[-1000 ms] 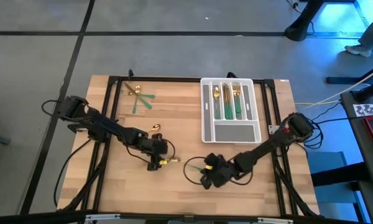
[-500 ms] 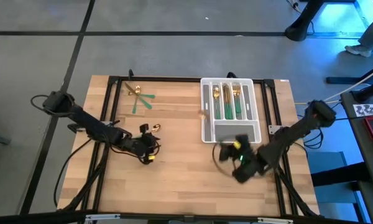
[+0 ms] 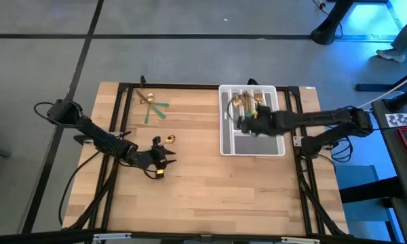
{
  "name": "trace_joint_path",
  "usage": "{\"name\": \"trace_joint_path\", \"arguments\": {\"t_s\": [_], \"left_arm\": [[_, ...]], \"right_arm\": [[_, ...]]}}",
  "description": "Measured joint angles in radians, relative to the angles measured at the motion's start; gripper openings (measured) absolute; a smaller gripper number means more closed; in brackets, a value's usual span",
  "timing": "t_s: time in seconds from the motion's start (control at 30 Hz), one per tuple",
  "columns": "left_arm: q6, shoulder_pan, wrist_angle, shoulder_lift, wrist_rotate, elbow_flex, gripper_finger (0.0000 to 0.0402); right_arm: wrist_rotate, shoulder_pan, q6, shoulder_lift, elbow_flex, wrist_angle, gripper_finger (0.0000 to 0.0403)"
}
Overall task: Sort silverware
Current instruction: Put the green spoon into the silverware tray
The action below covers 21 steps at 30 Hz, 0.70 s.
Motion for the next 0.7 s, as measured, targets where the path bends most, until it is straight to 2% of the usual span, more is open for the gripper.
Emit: {"name": "trace_joint_path", "arguments": {"t_s": [0.1, 0.27, 0.53, 0.7], "left_arm": [[0.002, 0.0, 0.037, 0.0, 0.0, -0.015, 0.0133], [0.053, 0.0, 0.117, 0.0, 0.0, -0.029, 0.0133], [0.05, -0.021, 0.141, 0.0, 0.0, -0.029, 0.0133], [0.026, -0.03, 0.142, 0.0, 0.0, -0.029, 0.0133]], "right_arm": [[-0.068, -0.085, -0.062, 0.026, 0.0, 0.077, 0.0003], [-0.11, -0.161, -0.096, 0.101, 0.0, 0.171, 0.0003], [-0.134, -0.165, -0.095, 0.21, 0.0, 0.174, 0.0005], [-0.21, -0.177, -0.187, 0.219, 0.001, 0.17, 0.0036]]}}
